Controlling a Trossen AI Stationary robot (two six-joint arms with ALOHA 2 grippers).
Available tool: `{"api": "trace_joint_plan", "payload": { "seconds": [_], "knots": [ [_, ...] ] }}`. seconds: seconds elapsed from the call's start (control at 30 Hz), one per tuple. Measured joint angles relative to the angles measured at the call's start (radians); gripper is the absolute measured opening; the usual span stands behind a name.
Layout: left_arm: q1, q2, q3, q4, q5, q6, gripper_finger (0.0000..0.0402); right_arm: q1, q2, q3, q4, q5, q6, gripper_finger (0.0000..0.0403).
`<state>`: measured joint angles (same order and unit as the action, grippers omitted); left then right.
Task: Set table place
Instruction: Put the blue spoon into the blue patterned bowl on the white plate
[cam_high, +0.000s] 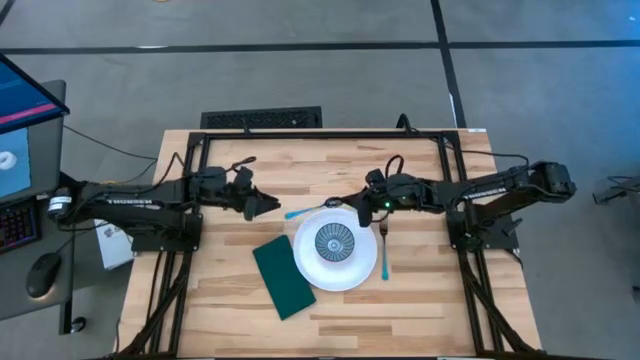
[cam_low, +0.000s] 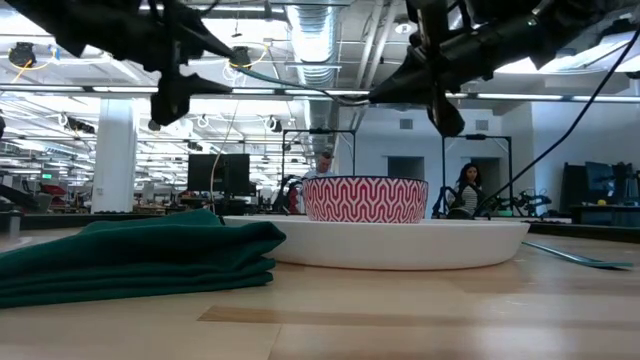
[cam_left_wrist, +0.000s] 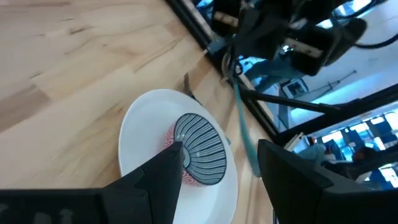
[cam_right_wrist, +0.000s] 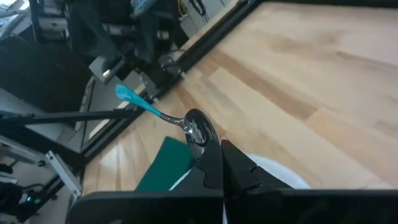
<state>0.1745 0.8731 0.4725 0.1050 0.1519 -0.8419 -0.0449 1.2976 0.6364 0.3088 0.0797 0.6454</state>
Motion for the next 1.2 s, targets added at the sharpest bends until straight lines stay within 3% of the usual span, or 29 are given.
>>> {"api": "trace_joint_plan", "payload": {
  "seconds": [0.23, 0.77, 1.2],
  "knots": [
    [-0.001, 0.11, 0.03, 0.099, 0.018, 0.025, 0.0197, -0.03, 0.0, 0.017, -0.034, 0.0, -0.025, 0.0009],
    [-0.023, 0.256, 0.083, 0.146, 0.063, 0.036, 0.0197, -0.037, 0.0, 0.017, -0.043, 0.005, -0.027, 0.0009],
    [-0.023, 0.259, 0.083, 0.131, 0.079, 0.061, 0.0191, -0.043, 0.0, 0.017, -0.048, 0.004, -0.028, 0.0009]
  ]
}}
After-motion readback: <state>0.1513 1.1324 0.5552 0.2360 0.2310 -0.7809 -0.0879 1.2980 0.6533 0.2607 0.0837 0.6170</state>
